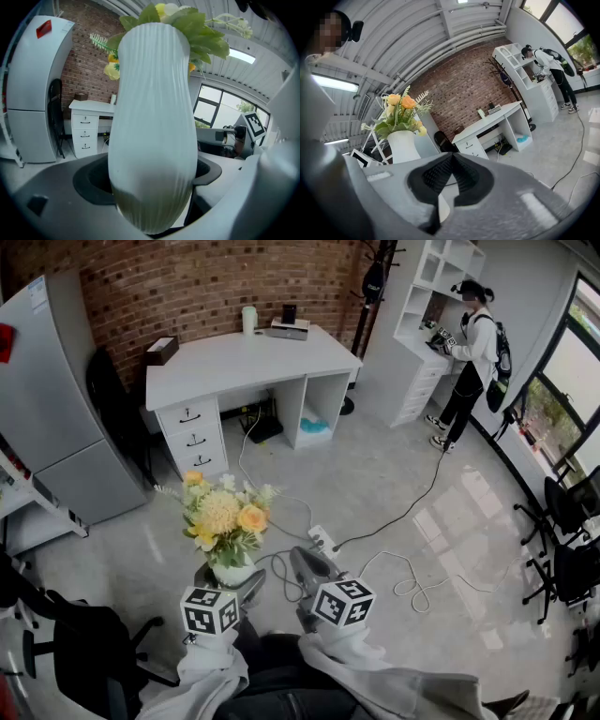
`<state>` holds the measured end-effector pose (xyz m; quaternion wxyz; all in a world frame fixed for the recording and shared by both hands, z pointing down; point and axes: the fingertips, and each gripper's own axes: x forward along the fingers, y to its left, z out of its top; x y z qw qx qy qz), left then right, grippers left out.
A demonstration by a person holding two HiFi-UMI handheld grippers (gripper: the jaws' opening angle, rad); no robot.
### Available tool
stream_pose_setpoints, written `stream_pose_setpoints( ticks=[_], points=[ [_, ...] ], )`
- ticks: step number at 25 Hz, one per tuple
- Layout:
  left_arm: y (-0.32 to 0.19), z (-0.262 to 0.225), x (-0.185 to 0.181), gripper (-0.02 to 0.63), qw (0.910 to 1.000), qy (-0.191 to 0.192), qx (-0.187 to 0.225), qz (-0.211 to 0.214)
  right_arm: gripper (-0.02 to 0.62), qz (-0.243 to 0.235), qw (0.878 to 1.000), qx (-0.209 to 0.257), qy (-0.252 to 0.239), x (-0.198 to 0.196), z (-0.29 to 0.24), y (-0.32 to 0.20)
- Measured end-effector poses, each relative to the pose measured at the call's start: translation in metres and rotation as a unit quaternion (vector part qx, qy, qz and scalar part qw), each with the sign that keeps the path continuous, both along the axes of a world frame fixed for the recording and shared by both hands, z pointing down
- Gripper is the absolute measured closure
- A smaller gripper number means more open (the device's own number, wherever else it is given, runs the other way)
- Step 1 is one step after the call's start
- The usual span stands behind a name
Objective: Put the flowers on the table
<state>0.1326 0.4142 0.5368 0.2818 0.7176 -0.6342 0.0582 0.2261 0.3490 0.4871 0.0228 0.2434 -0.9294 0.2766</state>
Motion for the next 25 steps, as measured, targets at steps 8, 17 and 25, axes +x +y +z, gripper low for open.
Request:
stream_pose_setpoints(
  ticks=[8,17,25],
  points=[
    [0.003,0.01,-0.001,0.146,0.9999,0.003,-0.004,0.011,0.597,0.004,1.0,-0.021,-0.022,-0.011,0.006,0.005],
    [-0.023,0.018,-0.031,0.146,0.9998,0.004,-0.007,0.018,0.597,0.017,0.999,-0.026,-0.009,-0.043,0.017,-0.023],
    [-0.082,0.009,-0.084,0.146,0.9994,0.001,-0.019,0.027,0.597,0.026,0.999,-0.025,-0.013,-0.103,0.008,-0.084]
  ],
)
